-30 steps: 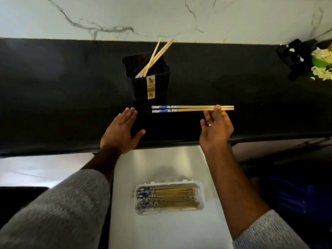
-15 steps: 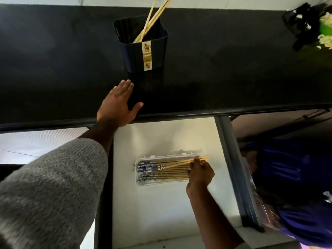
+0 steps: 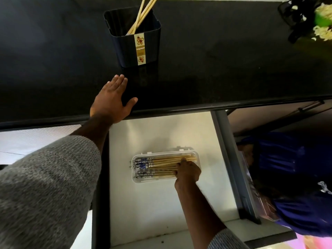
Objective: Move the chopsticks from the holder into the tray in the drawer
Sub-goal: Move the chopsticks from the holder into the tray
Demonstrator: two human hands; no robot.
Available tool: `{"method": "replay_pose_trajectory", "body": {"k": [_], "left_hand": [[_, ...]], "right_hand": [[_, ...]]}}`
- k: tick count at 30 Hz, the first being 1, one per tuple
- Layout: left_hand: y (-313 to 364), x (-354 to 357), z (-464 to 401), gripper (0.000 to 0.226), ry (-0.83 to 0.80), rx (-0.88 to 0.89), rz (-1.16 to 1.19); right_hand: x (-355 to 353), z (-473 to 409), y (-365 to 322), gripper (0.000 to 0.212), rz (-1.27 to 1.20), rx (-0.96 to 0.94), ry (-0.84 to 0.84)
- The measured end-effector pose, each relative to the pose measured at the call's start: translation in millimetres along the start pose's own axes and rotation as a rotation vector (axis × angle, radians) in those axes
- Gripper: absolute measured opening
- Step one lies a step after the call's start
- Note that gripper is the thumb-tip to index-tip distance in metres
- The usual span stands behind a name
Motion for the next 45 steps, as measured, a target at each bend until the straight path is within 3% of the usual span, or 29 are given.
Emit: {"method": "replay_pose_trajectory", "body": {"k": [4,10,14,17,24,29,32,39,45], "left_hand": [[0,1,0,0.08,-0.013,-0.003,-0.001],[0,0,0,0.08,-0.009,-0.003,0.006],[0,0,0,0.079,0.001,0.009,0.011],[-1,0,0,0.08,-0.005,0.006,0.018],[0,0,1,0.08,-0.003,-0.006,0.028],[-2,1,0,0.083,-0.013,-0.003,0.024],[-5,3,-1,0.088,-0.005,-0.028,-0.031],[-8,8,-3,0.089,-0.011,-0.026,-0.043],[-8,9,-4,0.089,-0.025,-0.031,-0.037]], "right_hand": [[1,-1,2,0.018,-0.028,0.033,-0.006],[-6,1,-9,0.005,0.079,0.017,-0.131],[-3,9,-22,0.015,0.02,-0.111,-0.002],[7,17,-38,0.023,0.023,-0.231,-0.003],[53,36,-89,0.03,0.209,-0.59,-0.198],[96,61,-154,0.008,0.5,-1.166,-0.29],[121,77,-204,0.007,0.552,-1.335,-0.357],[181,90,-300,0.008,0.575,-1.455,-0.289],[247,92,-348,0.021,0.607,-1.241,-0.301]]}}
Point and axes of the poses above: each hand's wrist, its own z-axis away from the middle knuckle, its own x-axis out of the palm, y = z × x, the point moved 5 cm from there along -z, towards the middle knuckle, and after that the axes turned 4 degrees about -y, right-handed, at the moved point
